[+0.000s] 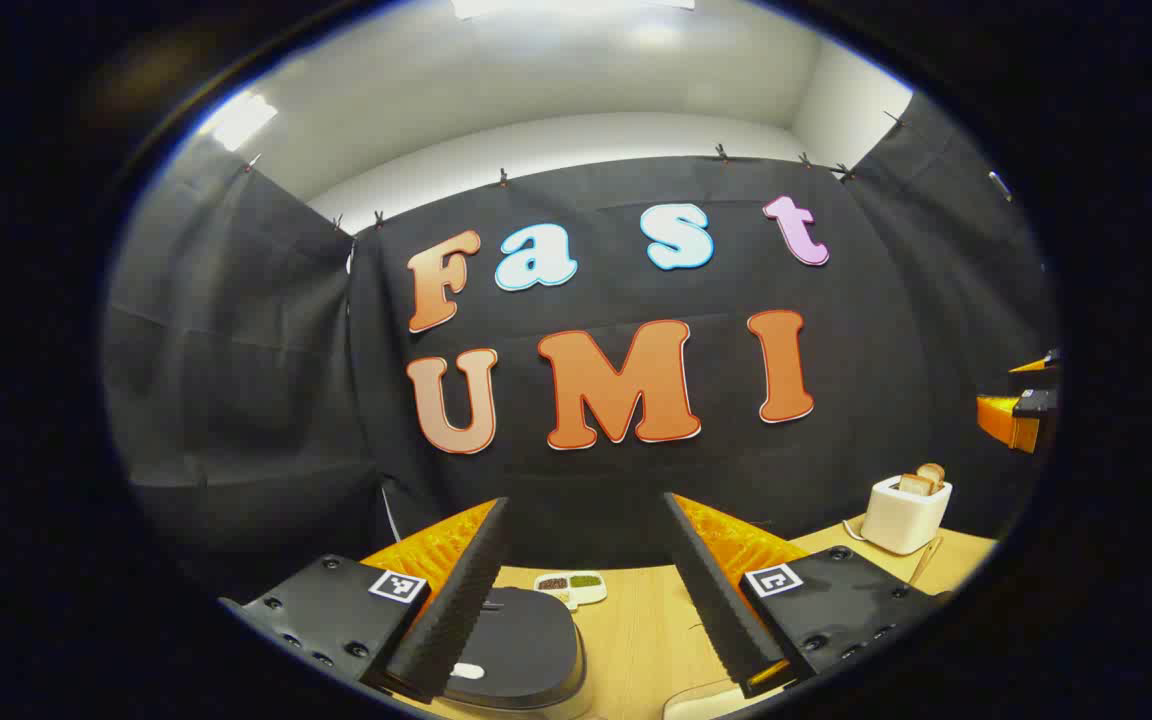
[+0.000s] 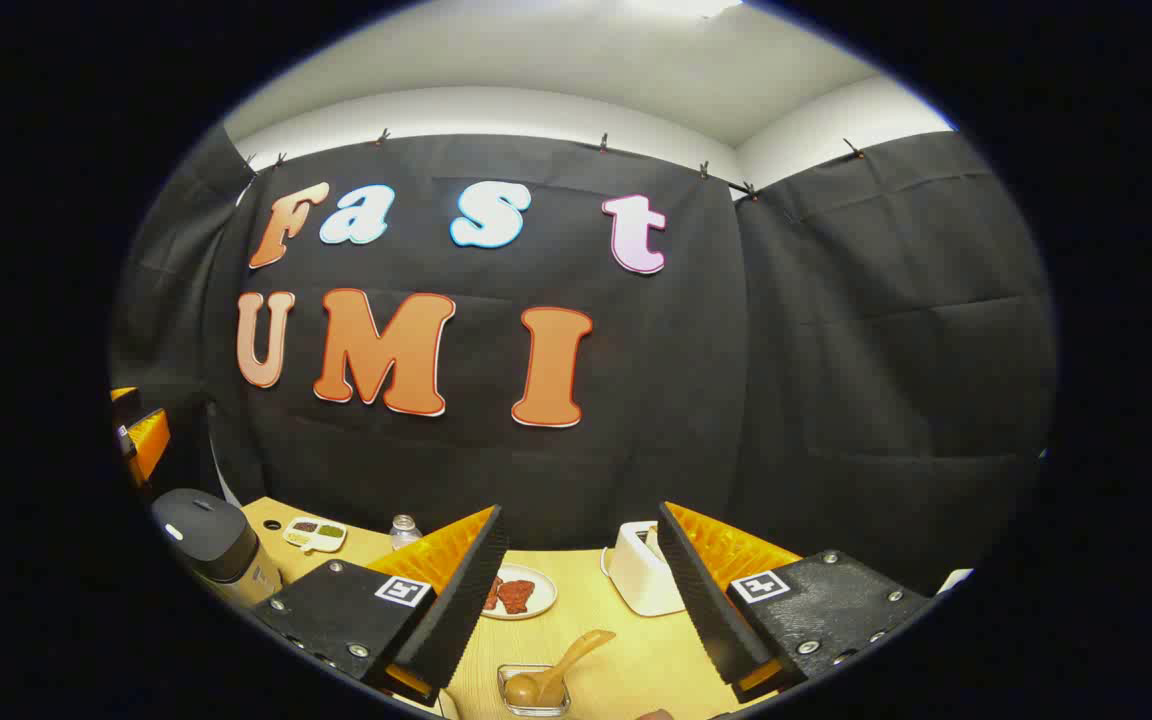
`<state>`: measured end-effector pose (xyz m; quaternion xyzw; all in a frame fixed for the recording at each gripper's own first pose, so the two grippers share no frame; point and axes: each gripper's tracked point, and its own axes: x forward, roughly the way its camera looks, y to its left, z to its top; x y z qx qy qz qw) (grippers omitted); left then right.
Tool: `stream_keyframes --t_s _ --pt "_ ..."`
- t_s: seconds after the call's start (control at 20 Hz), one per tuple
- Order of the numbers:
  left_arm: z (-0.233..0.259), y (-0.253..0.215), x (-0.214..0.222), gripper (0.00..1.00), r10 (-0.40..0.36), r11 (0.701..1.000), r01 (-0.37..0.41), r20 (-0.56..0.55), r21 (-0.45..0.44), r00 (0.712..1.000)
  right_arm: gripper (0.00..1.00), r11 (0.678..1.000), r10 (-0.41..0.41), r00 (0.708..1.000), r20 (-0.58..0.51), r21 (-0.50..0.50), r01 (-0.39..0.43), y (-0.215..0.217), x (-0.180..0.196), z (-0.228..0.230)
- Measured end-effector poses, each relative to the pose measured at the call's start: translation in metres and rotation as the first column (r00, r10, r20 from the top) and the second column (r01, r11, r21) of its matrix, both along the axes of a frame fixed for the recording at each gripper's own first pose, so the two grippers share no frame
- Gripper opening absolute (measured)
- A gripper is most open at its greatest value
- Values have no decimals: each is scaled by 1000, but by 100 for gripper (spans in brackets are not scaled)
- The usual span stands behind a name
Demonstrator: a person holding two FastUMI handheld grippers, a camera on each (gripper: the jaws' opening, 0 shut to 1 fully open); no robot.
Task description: Close the left gripper, press the button to open the rice cooker; take a wooden spoon from the chopstick holder with the right hand, scoop a spoonful of rice and pour it into the rice cooker, then put the wooden spoon back into the chopstick holder.
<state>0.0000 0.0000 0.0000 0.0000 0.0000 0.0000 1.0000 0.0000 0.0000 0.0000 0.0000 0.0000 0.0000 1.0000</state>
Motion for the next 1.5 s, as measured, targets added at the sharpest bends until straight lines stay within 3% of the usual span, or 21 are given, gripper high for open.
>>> stream_keyframes --t_s 0.1,0.15,0.2,0.25,0.4,0.45,0.5,0.6,0.7,0.9,1.4,1.45,1.5 --pt "4 -11 -5 99 -11 999 10 -10 -34 1000 97 1000 26 999 39 7 -27 5 2 13" --pt "8 -11 -6 99 -15 1000 15 -2 -19 1000 93 999 44 997 57 12 -45 8 5 17" --pt "13 -9 -5 100 -11 1000 11 4 3 1000 97 998 61 996 66 18 -62 14 5 21" --pt "14 -6 -4 99 -6 1000 6 4 12 1000 89 996 81 995 66 23 -83 19 6 21" --pt "13 1 -4 99 20 1000 -21 -18 -13 1000 97 991 125 989 81 34 -128 36 7 20" --pt "10 1 -7 99 30 999 -30 -28 -12 999 89 990 134 989 69 34 -136 41 8 12" --pt "8 2 -8 99 32 999 -32 -33 -5 999 97 988 148 987 55 38 -151 47 7 6" --pt "10 1 -9 99 30 999 -30 -30 16 999 94 983 176 984 25 52 -177 55 5 -4" --pt "14 -2 -8 100 23 1000 -23 -27 21 999 97 982 182 983 31 47 -184 53 7 -1" --pt "24 -6 -10 96 22 1000 -22 -13 23 1000 93 981 186 981 46 53 -189 47 7 2" --pt "46 -3 -14 100 27 997 -28 18 65 999 93 976 208 978 38 57 -209 43 3 -4" --pt "46 -2 -14 99 26 997 -27 20 76 999 93 976 208 977 34 57 -210 42 2 -5" --pt "47 -2 -15 85 24 996 -26 21 84 1000 93 976 211 977 32 57 -212 43 2 -6"
